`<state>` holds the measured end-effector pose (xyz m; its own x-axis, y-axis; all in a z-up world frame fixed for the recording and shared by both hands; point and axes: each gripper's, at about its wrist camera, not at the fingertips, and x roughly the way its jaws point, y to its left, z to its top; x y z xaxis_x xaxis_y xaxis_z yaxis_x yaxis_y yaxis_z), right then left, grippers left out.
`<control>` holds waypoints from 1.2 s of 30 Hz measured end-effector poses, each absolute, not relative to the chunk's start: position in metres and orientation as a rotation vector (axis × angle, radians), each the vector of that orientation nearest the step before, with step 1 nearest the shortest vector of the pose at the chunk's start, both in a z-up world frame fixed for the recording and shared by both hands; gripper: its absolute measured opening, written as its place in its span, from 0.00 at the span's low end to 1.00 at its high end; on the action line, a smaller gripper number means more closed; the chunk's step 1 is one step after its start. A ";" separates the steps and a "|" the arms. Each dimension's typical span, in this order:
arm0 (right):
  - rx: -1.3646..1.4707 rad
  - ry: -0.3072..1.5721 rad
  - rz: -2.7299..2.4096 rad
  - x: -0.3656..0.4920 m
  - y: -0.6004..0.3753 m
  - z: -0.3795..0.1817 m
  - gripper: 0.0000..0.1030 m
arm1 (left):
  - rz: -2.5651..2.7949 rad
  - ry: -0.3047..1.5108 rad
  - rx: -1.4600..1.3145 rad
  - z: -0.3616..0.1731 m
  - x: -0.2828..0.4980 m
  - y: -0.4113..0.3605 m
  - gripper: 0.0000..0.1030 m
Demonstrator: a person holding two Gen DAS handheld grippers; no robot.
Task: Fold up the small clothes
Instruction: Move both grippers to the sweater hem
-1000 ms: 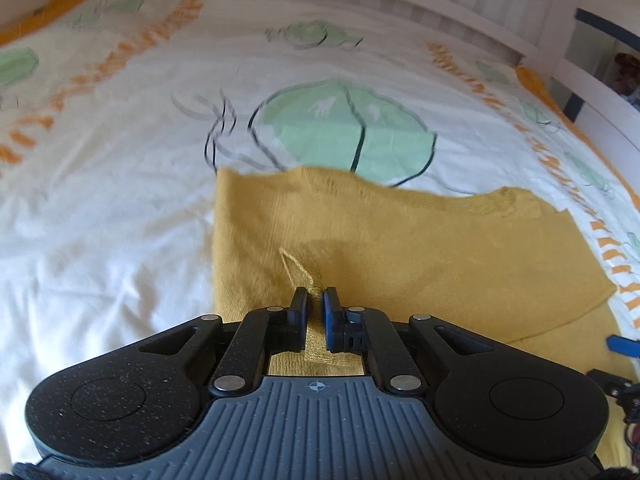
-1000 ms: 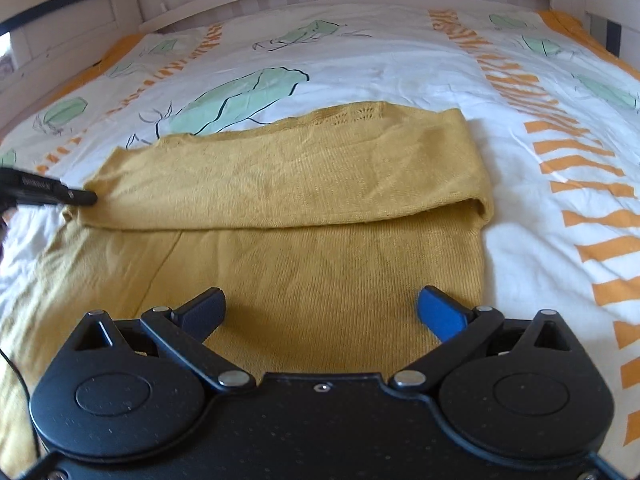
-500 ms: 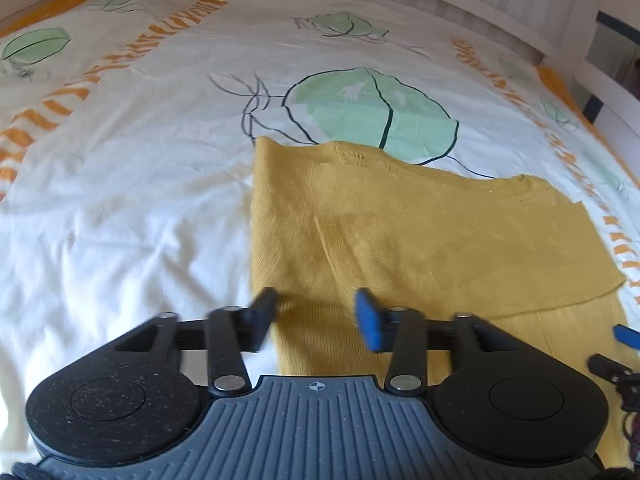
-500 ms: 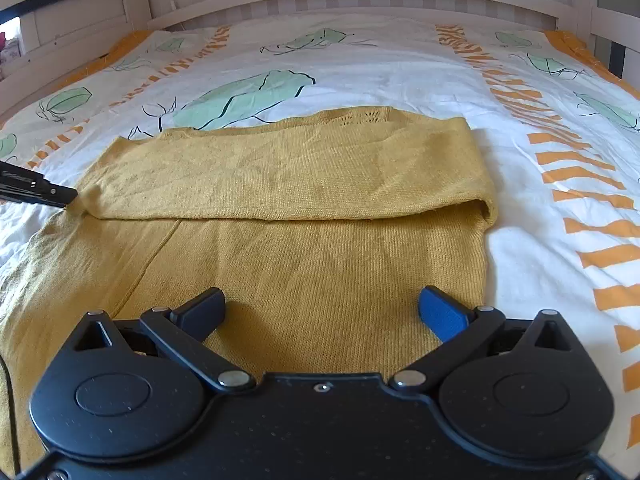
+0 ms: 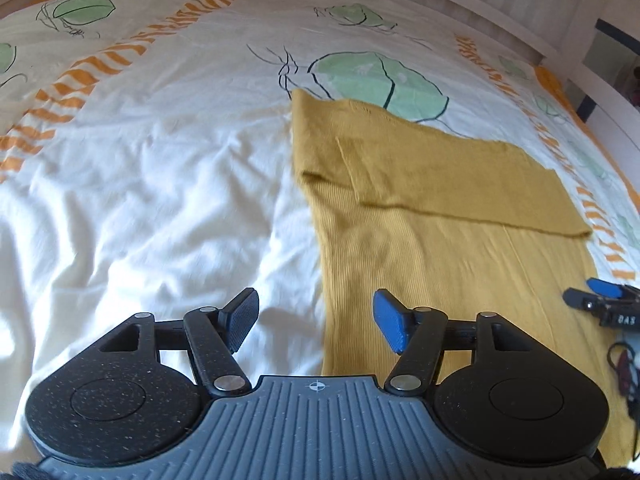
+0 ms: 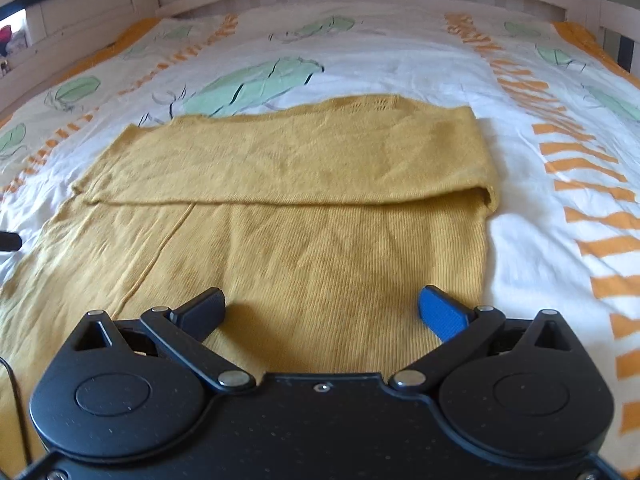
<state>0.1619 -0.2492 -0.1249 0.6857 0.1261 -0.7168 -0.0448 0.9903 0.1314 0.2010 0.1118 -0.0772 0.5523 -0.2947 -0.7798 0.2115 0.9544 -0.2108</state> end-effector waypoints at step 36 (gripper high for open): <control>0.573 1.040 0.064 0.020 -0.309 -0.114 1.00 | -0.479 1.037 -0.094 -0.107 0.097 0.120 0.91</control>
